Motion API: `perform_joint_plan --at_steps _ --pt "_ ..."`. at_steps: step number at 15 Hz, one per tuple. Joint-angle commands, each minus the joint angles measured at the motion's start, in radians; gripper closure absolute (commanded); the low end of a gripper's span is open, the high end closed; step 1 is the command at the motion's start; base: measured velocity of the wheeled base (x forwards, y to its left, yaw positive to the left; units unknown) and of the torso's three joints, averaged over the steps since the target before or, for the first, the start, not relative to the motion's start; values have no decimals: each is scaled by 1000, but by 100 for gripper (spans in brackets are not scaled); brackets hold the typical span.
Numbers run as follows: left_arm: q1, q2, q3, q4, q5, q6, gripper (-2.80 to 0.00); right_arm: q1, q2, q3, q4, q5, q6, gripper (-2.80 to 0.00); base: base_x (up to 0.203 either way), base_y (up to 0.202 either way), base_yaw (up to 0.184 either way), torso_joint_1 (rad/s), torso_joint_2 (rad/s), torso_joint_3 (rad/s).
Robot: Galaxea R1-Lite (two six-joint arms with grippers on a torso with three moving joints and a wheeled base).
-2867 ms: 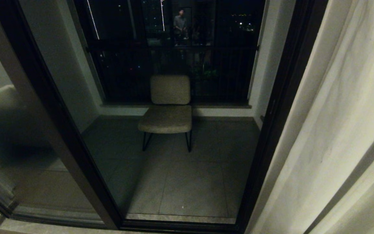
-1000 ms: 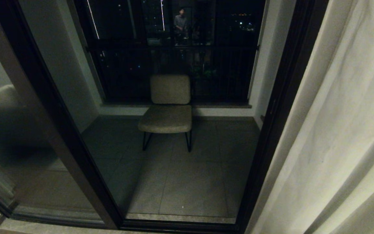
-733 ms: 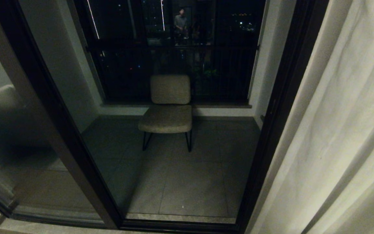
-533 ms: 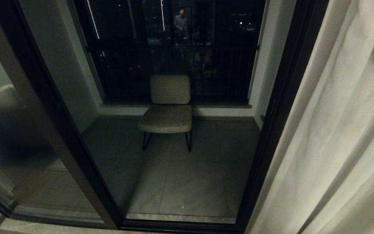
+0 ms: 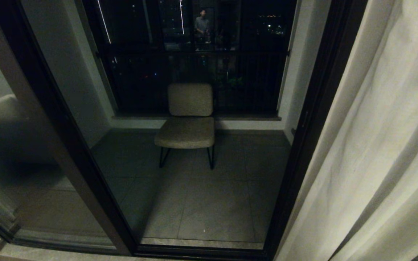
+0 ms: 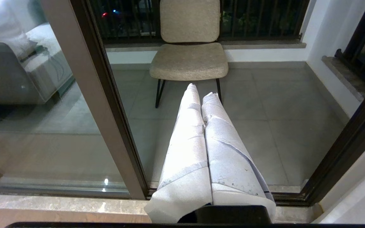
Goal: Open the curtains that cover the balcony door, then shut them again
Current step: Close the inner curtains on both sides
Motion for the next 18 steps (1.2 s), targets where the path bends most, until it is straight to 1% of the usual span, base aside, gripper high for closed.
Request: perform_joint_plan --at_steps 1,4,7,10,16,18 --pt "0 0 0 0 0 0 0 9 -53 42 -3 1 0 0 0 0 0 0 0 0" --pt "0 0 0 0 0 0 0 31 -66 75 -6 1 0 0 0 0 0 0 0 0" --pt "0 0 0 0 0 0 0 32 -66 45 2 2 26 0 0 0 0 0 0 0" --pt "0 0 0 0 0 0 0 33 -85 42 20 3 28 0 0 0 0 0 0 0" --pt "0 0 0 0 0 0 0 34 -133 114 41 1 26 0 0 0 0 0 0 0" --pt "0 0 0 0 0 0 0 36 -127 116 41 1 25 0 0 0 0 0 0 0"
